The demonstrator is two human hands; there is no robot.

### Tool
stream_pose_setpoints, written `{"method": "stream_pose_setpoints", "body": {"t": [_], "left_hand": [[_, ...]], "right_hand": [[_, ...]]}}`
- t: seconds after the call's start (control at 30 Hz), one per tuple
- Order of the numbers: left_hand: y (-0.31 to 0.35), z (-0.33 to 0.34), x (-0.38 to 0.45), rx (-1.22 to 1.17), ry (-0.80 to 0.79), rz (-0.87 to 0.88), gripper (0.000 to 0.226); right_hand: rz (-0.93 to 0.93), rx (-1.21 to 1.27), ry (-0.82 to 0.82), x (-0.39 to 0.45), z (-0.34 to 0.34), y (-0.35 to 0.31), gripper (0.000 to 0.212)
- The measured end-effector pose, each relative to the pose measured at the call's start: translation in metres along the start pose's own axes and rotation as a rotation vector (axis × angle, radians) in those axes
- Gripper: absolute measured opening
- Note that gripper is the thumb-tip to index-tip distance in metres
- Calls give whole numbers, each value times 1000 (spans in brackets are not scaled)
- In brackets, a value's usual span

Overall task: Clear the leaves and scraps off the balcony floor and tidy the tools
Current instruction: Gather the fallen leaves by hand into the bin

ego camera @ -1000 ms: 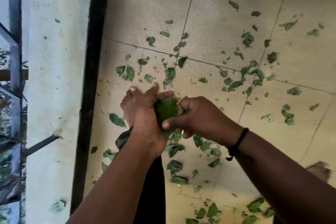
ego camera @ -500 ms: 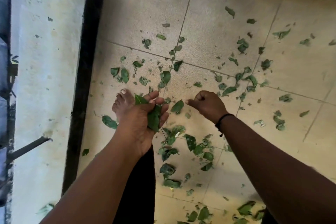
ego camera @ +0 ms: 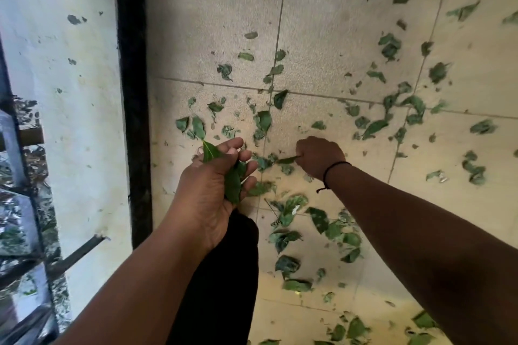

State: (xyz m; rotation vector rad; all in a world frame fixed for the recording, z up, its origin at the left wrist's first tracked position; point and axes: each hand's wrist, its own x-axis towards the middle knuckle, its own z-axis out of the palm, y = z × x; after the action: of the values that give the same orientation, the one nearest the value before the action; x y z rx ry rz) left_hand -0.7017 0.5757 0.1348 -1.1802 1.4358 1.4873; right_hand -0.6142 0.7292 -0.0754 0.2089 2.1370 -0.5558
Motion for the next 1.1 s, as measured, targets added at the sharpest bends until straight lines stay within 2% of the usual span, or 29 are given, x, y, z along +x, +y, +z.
{"method": "stream_pose_setpoints", "body": {"t": [0.07, 0.13, 0.2, 0.33, 0.37, 0.47, 0.5, 0.53, 0.6, 0.7, 0.77, 0.83, 0.93, 1.0, 1.1], "left_hand": [[1, 0, 0, -15, 1, 7, 19], [1, -3, 0, -15, 1, 9, 20], [1, -6, 1, -14, 15, 9, 22], [5, -16, 4, -54, 53, 13, 22], [6, -19, 4, -68, 60, 11, 22], [8, -24, 5, -98, 61, 6, 22], [9, -25, 5, -105, 60, 8, 21], [11, -27, 6, -113, 59, 11, 21], [14, -29, 6, -124, 55, 17, 22], [17, -32, 7, -135, 52, 20, 22], [17, -33, 6, -150, 47, 24, 22], [18, -32, 4, -166, 41, 31, 22], [19, -29, 1, -191, 38, 32, 22], [18, -26, 0, -208, 44, 35, 21], [17, -25, -1, -203, 50, 44, 21]], "right_hand": [[34, 325, 0, 0, -13, 0, 13], [-9, 394, 56, 5, -26, -12, 11], [-66, 293, 90, 16, -35, -30, 13], [-80, -62, 198, 43, -47, -64, 25], [-69, -92, 209, 48, -50, -70, 29], [-8, -96, 157, 59, -53, -76, 61], [12, -91, 130, 60, -54, -75, 65], [20, -83, 108, 61, -54, -74, 61], [20, -30, 96, 61, -52, -70, 37], [38, 209, 127, 57, -45, -58, 11], [65, 352, 152, 50, -40, -47, 10], [91, 387, 188, 43, -42, -36, 13], [67, 230, 324, 30, -53, -24, 18], [-32, 67, 408, 29, -63, -23, 19], [-141, -6, 357, 46, -76, -28, 22]]}}
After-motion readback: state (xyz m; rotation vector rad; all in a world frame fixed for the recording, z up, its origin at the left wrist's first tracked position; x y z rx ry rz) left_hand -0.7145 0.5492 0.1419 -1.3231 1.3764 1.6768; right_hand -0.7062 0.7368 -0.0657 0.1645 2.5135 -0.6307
